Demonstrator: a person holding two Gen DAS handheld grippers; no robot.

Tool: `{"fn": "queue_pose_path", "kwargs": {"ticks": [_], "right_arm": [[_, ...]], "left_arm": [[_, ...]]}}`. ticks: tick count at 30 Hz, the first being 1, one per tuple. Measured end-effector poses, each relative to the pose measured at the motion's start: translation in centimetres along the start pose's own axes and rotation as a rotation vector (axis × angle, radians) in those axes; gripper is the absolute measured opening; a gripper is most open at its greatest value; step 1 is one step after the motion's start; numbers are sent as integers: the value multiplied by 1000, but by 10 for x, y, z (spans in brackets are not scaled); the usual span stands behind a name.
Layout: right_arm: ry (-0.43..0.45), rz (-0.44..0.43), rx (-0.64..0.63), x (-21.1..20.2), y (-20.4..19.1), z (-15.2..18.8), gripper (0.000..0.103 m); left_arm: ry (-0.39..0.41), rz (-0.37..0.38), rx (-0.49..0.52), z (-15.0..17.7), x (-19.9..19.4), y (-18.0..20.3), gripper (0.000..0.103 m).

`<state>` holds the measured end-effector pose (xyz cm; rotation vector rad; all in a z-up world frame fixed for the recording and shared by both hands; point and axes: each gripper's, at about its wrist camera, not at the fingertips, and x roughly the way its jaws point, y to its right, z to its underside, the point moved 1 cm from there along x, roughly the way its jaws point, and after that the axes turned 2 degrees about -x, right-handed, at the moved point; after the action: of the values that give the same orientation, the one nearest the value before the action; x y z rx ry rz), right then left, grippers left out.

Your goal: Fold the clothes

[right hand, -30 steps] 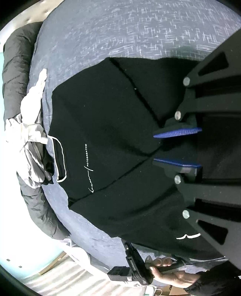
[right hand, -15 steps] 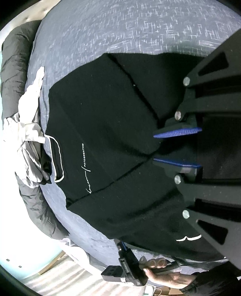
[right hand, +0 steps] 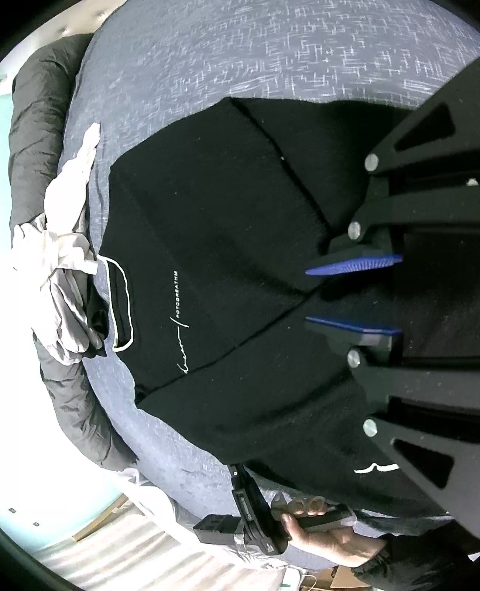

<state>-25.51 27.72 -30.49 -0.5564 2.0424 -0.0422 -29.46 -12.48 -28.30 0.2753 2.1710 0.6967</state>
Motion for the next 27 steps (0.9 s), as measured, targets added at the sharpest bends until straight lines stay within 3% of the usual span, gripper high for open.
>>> {"fn": "queue_pose_path", "kwargs": {"ticks": [6,12,19,24,27], "right_arm": [[-4,-3,-2,2,-2,0,22],[-5,-12,-7,3,-7,1,22],[-27,4,-5,6,-4,4,22],[-56,13,34,7,7,10,23],[-71,11,60,5,14,15,42]], "left_arm": [[62,-5,-15,-6,-17,-1,7],[127,-60,-25,-17,-38,-8,6],[79,-117,-49,-13,-26,-22,6],[50,-118,-73,-12,-25,-28,8],[65,-144,-74,-11,-34,-27,8]]}}
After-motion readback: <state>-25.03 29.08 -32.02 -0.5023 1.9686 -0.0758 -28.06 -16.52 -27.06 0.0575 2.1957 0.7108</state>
